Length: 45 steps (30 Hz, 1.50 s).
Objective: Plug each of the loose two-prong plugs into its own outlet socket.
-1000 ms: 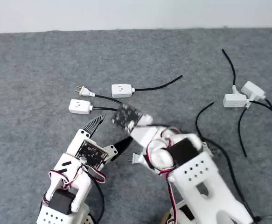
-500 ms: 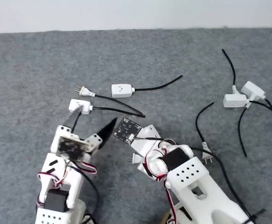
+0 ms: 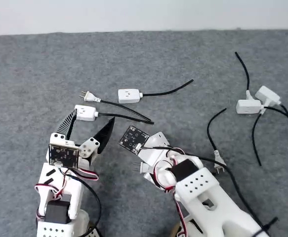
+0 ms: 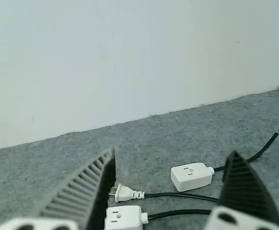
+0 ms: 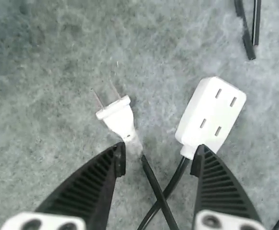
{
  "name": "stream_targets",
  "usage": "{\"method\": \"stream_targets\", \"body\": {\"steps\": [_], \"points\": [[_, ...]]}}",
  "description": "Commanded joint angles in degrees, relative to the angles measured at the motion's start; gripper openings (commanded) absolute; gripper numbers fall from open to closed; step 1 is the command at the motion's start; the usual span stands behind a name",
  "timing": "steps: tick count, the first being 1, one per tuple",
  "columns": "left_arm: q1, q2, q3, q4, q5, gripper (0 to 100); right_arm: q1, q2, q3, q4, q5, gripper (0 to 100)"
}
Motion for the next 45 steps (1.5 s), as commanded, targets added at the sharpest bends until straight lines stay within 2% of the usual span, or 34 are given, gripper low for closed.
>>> {"method": "stream_targets", "body": {"steps": [1, 9, 15, 22, 29, 40, 45], "points": [[-0.2, 0.0, -3.3, -1.5, 0.6, 35, -0.3, 5.0, -0.4, -3.9, 1.0, 22.3], [-0.1, 0.1, -3.3, -1.5, 0.5, 35, -0.2, 19.9, -5.6, -8.7, 1.1, 22.3], [-0.1, 0.1, -3.3, -1.5, 0.4, 35, -0.6, 25.8, -10.1, -6.2, 0.7, 22.4], [0.0, 0.1, -3.2, -1.8, 0.4, 35, -4.7, 19.3, -10.1, -0.7, -3.1, 22.3], [1.0, 0.2, -2.2, -2.8, 0.2, 35, -8.7, 7.2, -5.7, 3.6, -3.1, 22.3], [1.7, 0.0, -1.5, -3.1, -1.2, 35, -9.4, 3.8, 2.3, -2.2, -3.0, 22.3], [1.7, 0.0, -1.6, -2.9, -1.2, 35, -9.0, 8.0, 1.8, -5.5, -2.6, 22.3]]}}
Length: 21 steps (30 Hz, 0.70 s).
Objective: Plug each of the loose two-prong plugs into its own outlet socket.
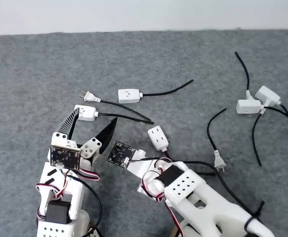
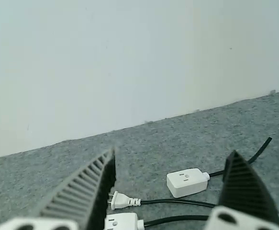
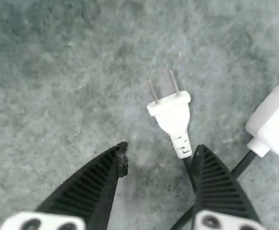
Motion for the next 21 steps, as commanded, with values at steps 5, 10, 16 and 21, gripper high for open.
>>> {"method": "stream_targets", "body": {"steps": [5, 10, 16, 21], "points": [[0.3, -0.1, -1.6, -1.4, -0.8, 35, 0.0, 12.2, -5.9, -4.1, -0.2, 22.3], [-0.1, -0.1, -1.7, -1.5, -0.8, 35, 0.0, 20.3, -11.5, -1.6, -0.3, 22.1], [0.0, -0.1, -1.7, -1.5, -0.8, 35, 0.0, 22.1, -12.7, -1.4, -0.3, 19.1], [0.0, -0.1, -1.7, -1.5, -0.8, 35, 0.0, 22.1, -12.7, -1.4, -0.2, 2.6]]}}
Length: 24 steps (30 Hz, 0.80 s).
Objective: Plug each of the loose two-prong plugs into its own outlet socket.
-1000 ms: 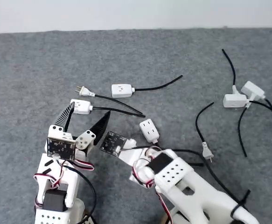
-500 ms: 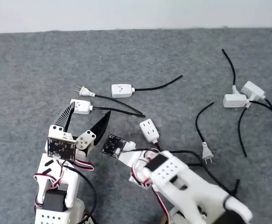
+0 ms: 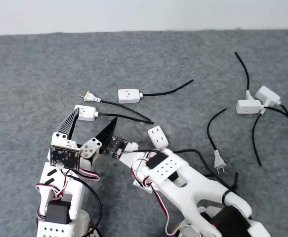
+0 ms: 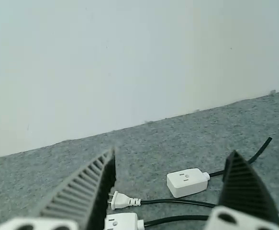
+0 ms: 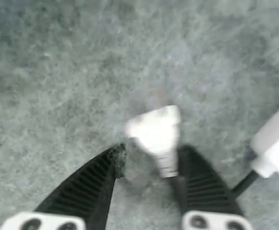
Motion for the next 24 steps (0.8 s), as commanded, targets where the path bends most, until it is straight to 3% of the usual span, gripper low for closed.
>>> {"method": "stream_targets", "body": {"steps": [1, 16, 24], "points": [[0.0, -0.1, -1.7, -1.5, -0.8, 35, -0.7, 1.5, -1.2, 0.2, -0.1, 3.4], [0.0, -0.1, -1.6, -1.5, -0.8, 35, 0.8, 0.4, -1.3, 2.9, 2.3, 0.8], [0.4, -0.1, -1.5, -1.4, -0.7, 35, 6.5, -16.7, -0.4, 9.9, 2.7, 0.8]]}}
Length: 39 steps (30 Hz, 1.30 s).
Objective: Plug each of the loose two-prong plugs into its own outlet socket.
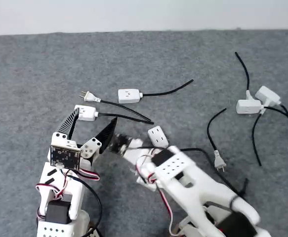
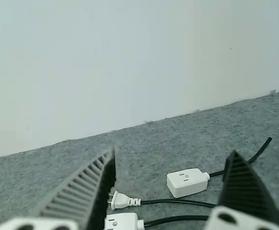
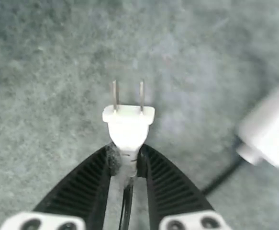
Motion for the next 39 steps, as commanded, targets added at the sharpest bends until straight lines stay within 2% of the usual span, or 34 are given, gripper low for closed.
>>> {"method": "stream_targets", "body": {"steps": [1, 8, 12, 25, 39], "points": [[0.4, -0.1, -1.5, -1.4, -0.7, 35, 2.5, -11.2, -0.3, 5.4, 0.9, 0.8], [0.4, -0.1, -1.6, -1.3, -0.6, 35, 2.7, -29.0, -0.4, 15.5, 2.8, 0.8], [1.1, -0.1, -1.6, -1.1, -0.5, 35, 2.9, -33.7, -3.5, 20.7, 2.7, 0.8], [11.8, -0.2, -4.3, 9.3, -3.3, 35, 2.9, -29.8, -14.3, 23.5, 2.5, 0.8], [12.3, -0.2, -8.5, 14.6, -3.3, 35, 2.9, -21.4, -21.7, 22.6, 0.8, 0.8]]}}
